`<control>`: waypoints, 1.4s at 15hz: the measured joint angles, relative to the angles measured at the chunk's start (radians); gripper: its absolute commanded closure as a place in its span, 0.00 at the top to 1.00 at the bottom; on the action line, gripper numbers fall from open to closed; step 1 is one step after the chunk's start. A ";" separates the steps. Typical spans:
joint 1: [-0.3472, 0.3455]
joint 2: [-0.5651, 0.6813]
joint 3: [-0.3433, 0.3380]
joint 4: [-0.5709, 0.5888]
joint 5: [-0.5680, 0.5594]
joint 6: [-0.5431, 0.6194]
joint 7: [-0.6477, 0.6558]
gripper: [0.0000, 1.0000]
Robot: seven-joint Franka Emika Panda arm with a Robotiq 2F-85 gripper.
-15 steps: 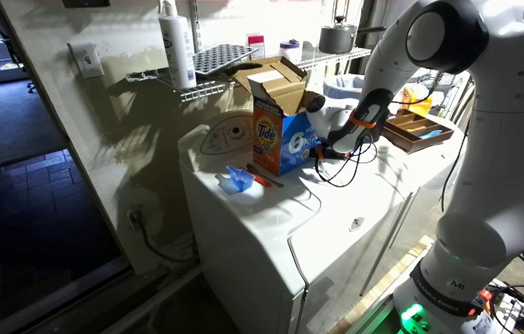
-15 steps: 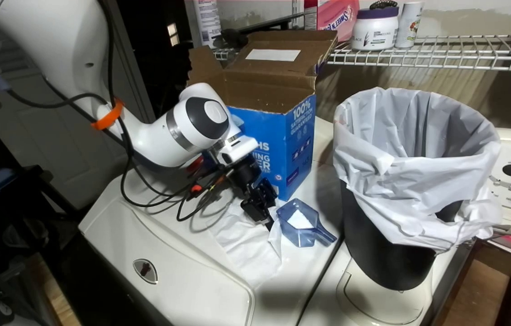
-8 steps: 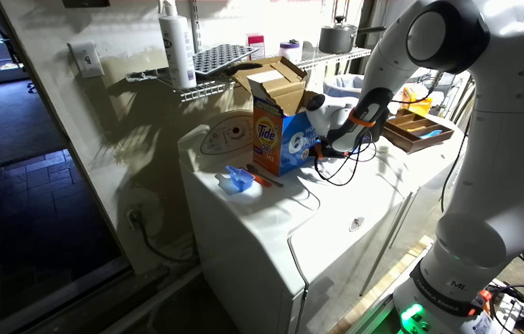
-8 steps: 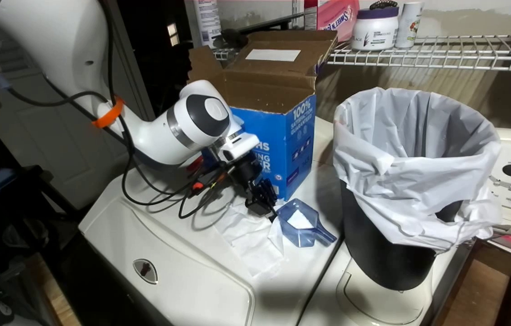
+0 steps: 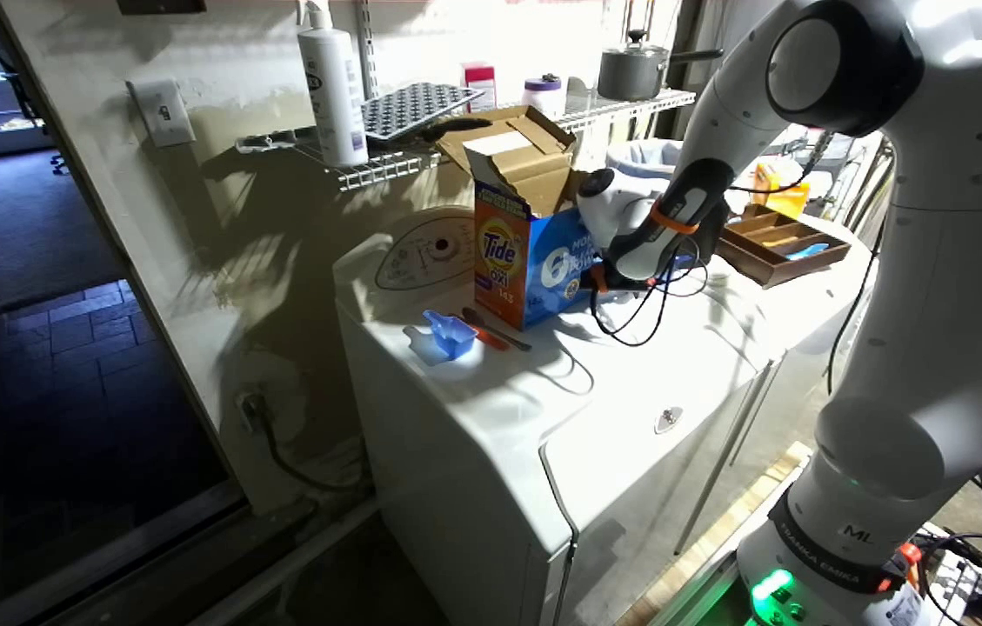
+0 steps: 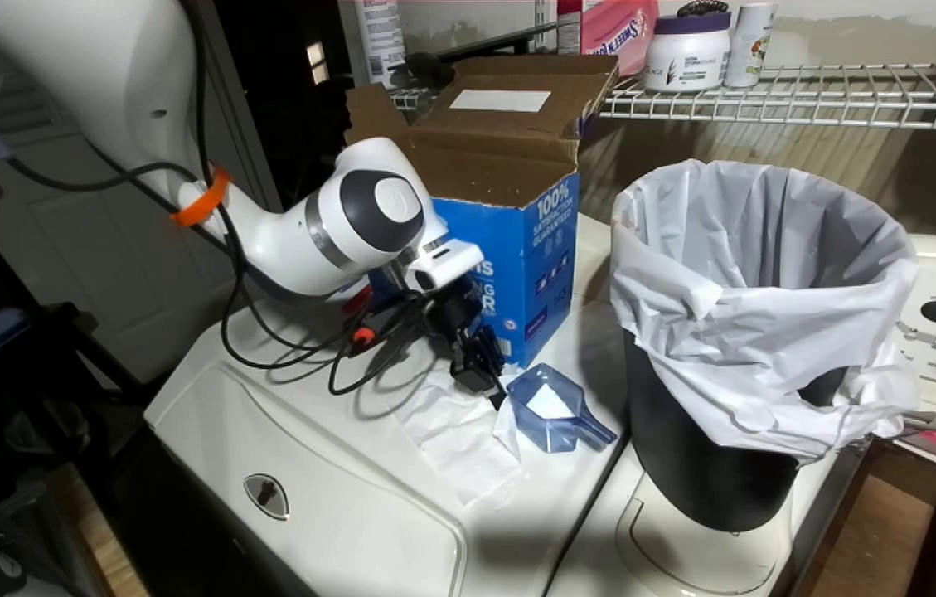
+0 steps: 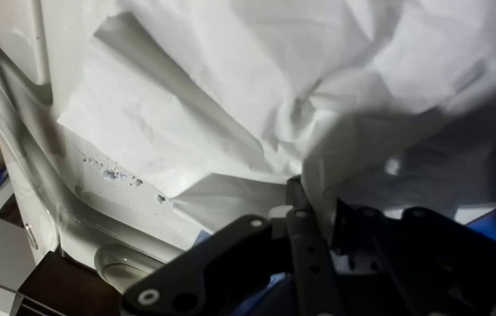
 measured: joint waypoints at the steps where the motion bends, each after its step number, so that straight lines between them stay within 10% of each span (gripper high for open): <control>1: -0.003 -0.003 0.002 -0.001 0.035 0.002 -0.035 0.01; 21: 0.010 -0.086 0.048 -0.064 0.690 -0.005 -0.587 0.01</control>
